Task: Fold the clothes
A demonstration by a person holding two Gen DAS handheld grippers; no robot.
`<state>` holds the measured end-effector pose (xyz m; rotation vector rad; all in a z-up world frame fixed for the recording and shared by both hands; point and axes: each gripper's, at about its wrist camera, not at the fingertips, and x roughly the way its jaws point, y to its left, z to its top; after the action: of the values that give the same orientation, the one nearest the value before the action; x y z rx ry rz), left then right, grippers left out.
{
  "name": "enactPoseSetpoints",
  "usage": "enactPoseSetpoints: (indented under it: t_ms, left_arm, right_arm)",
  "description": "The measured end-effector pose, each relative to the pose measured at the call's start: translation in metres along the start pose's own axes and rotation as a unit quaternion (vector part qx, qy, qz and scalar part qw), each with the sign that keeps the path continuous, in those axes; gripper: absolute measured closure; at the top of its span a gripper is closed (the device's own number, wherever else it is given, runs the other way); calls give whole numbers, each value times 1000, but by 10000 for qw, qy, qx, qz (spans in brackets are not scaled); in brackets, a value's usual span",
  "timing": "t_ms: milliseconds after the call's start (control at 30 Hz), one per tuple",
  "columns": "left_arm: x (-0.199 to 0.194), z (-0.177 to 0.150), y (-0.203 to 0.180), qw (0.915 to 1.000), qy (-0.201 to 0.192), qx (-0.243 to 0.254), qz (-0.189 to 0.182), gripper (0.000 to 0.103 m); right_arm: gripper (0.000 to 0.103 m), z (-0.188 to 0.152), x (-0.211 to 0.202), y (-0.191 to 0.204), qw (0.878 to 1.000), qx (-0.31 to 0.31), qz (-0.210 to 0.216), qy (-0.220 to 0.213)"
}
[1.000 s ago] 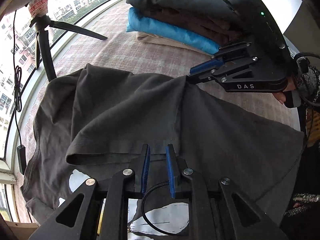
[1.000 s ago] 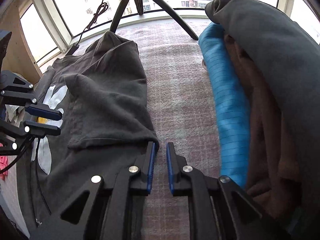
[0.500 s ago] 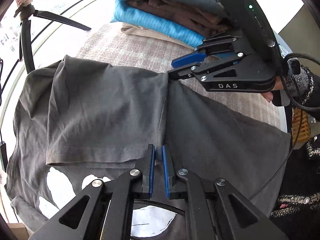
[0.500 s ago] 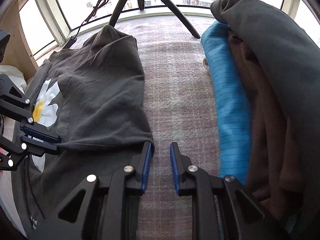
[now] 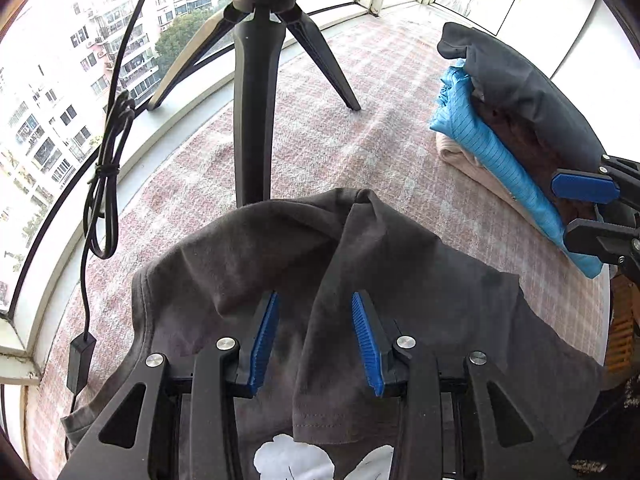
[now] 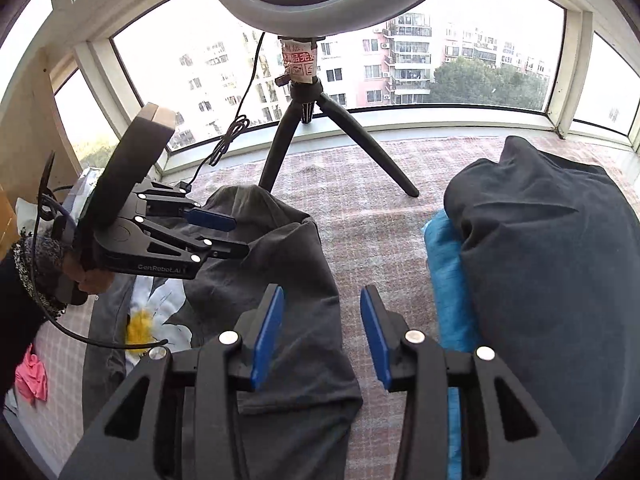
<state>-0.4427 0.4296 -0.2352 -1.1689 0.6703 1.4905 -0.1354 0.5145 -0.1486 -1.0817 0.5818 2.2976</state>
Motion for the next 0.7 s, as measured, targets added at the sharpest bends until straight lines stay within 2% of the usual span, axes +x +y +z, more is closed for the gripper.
enactPoseSetpoints:
  t_ms: [67,100,133,167,200,367,633,700]
  left_arm:
    - [-6,-10,0,9996,59,19,-264,68]
    - [-11,-14,-2,9997,31,50,-245,68]
    - [-16,-19,-3,9998,-4,82,-207,77]
    - [-19,-22,-5,9998,-32,62,-191,95]
    - [-25,-25,-9,9996,-109,76,-239,102]
    - [-55,-46,-23,9979,-325,269,-484,100]
    - [-62,-53,-27,9966,-447,294,-629,100]
    - [-65,-54,-26,9960,-495,304,-679,100]
  right_arm:
    - [63,11,10,0,9998,115,132,24]
    - [63,17,16,0,9997,171,197,39]
    - [63,18,21,1,9995,201,234,88]
    - [63,20,27,2,9993,231,270,138]
    - [63,22,33,3,9990,261,307,187]
    - [63,30,62,7,9970,411,490,433]
    - [63,40,90,38,9934,311,776,787]
    - [63,41,97,38,9931,288,718,883]
